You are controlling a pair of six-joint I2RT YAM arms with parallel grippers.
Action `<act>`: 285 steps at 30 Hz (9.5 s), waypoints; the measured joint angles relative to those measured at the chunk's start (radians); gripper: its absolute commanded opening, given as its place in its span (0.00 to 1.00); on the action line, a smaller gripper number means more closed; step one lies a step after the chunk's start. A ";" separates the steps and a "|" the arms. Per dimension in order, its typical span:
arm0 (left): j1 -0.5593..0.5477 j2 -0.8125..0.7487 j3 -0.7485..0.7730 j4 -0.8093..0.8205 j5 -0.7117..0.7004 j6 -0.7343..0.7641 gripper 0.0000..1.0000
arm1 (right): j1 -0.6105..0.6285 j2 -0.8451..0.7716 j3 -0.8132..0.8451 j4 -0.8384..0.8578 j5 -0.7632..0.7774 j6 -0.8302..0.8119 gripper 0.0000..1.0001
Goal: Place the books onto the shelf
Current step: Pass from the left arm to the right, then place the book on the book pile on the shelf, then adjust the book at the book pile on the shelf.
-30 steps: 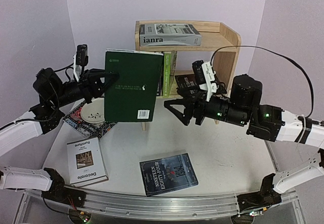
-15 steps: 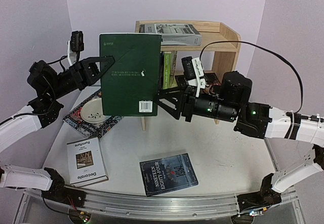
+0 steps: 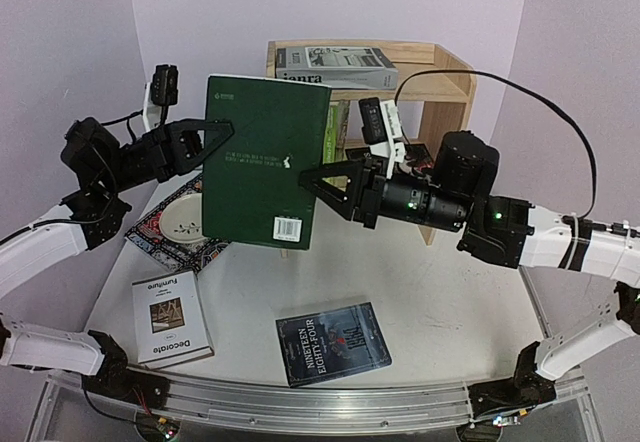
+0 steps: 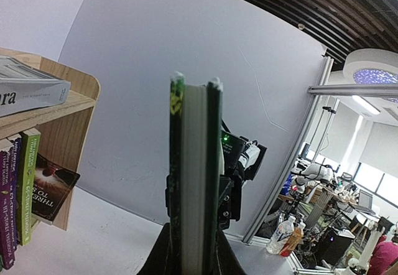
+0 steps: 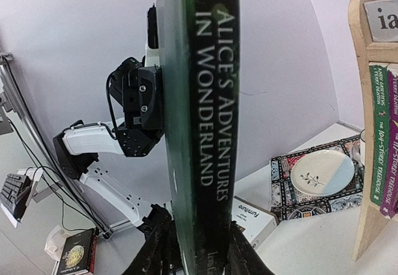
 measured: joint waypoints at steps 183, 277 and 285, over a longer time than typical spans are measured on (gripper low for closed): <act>0.001 -0.205 -0.015 -0.615 -0.343 0.681 1.00 | -0.501 0.090 0.160 -0.735 0.505 -1.610 0.84; 0.001 -0.223 -0.047 -0.615 -0.332 0.674 1.00 | -0.536 -0.050 0.061 -0.800 0.185 -0.155 0.00; 0.001 -0.226 -0.047 -0.615 -0.327 0.674 1.00 | -0.532 -0.017 -0.024 -0.677 0.128 0.007 0.00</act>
